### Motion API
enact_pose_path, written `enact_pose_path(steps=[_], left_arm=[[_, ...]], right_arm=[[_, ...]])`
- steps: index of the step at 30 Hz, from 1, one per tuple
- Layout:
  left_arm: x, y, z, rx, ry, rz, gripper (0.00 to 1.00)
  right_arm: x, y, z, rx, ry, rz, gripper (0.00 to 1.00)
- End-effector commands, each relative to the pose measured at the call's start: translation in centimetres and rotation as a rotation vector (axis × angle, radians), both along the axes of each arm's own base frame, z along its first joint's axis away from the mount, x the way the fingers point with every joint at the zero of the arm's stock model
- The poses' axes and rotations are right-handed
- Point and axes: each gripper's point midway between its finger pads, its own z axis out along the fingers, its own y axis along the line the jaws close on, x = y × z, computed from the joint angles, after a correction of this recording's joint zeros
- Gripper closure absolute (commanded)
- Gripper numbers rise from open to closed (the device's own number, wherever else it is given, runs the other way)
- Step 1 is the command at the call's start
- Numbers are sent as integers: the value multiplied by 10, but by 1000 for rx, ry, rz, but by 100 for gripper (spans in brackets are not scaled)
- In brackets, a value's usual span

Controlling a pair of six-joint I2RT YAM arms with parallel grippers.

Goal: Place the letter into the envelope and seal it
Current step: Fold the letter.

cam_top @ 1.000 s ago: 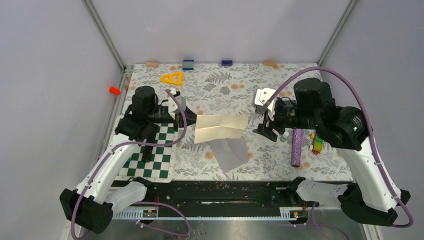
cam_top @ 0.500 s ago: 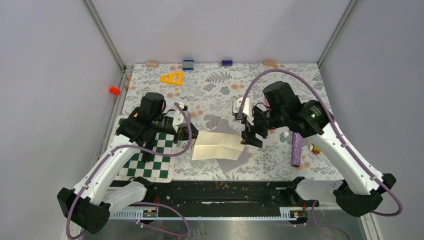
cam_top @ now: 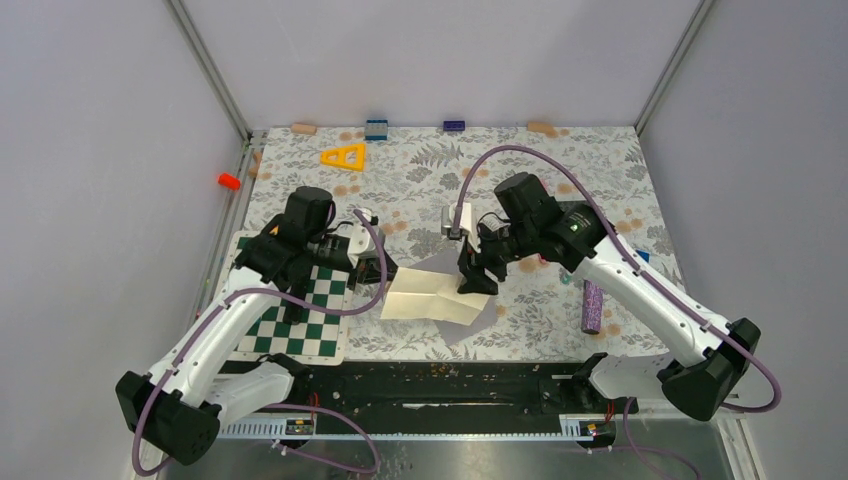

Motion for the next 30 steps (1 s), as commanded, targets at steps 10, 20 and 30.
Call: enact_pose_path(steps=[10, 20, 30], left_arm=[[-14, 1, -3, -42, -36, -41, 100], [34, 16, 24, -80, -38, 200, 3], [22, 22, 82, -151, -81, 125, 1]], right_arm=[[-8, 10, -19, 43, 37, 40, 97], [-8, 2, -12, 50, -16, 23, 100], [6, -4, -17, 8, -20, -102, 100]])
